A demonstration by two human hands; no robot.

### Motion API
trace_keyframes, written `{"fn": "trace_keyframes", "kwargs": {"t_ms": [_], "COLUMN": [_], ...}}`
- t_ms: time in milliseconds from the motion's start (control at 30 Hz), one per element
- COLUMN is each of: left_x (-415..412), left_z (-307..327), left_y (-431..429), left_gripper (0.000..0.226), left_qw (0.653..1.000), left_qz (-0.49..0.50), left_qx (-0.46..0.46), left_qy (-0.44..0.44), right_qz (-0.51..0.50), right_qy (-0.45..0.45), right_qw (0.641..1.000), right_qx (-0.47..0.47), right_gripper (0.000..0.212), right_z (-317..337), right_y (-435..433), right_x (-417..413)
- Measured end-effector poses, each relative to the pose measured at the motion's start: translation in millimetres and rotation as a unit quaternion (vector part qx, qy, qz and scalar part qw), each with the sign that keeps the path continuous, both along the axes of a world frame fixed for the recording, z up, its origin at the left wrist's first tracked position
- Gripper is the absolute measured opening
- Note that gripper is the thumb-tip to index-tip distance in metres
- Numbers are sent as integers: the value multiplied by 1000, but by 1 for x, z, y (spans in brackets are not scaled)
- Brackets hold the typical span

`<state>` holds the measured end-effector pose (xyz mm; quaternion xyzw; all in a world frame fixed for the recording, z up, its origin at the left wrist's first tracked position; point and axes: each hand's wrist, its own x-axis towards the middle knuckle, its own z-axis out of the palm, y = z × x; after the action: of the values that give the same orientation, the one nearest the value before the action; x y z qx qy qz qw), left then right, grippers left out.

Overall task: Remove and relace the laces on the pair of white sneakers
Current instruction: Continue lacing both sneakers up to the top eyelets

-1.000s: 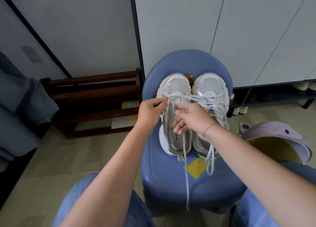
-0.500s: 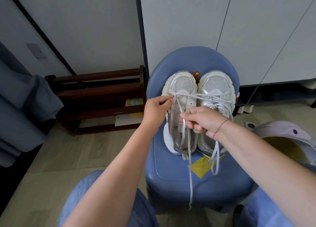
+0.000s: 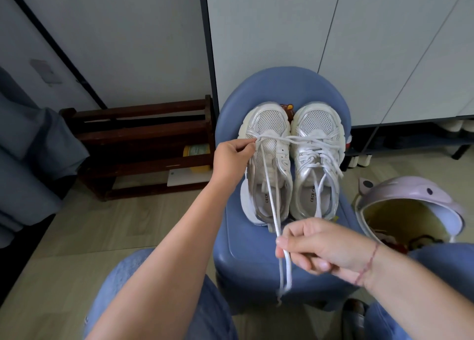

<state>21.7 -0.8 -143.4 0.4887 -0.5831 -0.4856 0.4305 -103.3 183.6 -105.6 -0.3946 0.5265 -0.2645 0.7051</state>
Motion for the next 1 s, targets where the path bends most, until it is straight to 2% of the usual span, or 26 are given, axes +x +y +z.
{"fn": "trace_keyframes", "kwargs": {"t_ms": [133,300,400,533,600,633,700,767,867,933,1000], "left_x": [0,1,1,0,1,1,0,0,0,1,2], "left_z": [0,3,3,3,4,4,3,3,4,4,5], "left_y": [-1,1,1,1,1,1,1,1,3,2,2], "left_gripper": [21,20,21,21,21,21,21,21,20,20,21], "left_qw": [1000,1000,1000,1000,1000,1000,1000,1000,1000,1000,1000], "left_qz": [-1,-4,-5,-8,-8,-8,-6,-5,-5,-7,-11], "left_qx": [6,6,-2,0,2,2,3,7,9,10,14], "left_qy": [-5,-9,-14,-7,-4,-3,-3,-2,0,4,7], "right_qz": [51,-30,-70,-76,-129,-163,-214,-248,-248,-249,-273], "right_qy": [-7,162,224,343,338,302,203,142,205,274,316], "right_qw": [998,986,972,927,909,913,933,943,931,909,884], "right_qx": [30,-9,-26,-133,-205,-222,-208,-170,-171,-191,-208], "right_gripper": [22,22,20,15,11,11,12,14,18,16,27], "right_z": [-14,-47,-60,-43,-27,-20,-11,-10,-19,-28,-32], "right_y": [27,29,17,4,-10,-19,-41,-64,-91,-102,-108], "right_x": [10,16,14,8,10,11,15,20,32,39,41]}}
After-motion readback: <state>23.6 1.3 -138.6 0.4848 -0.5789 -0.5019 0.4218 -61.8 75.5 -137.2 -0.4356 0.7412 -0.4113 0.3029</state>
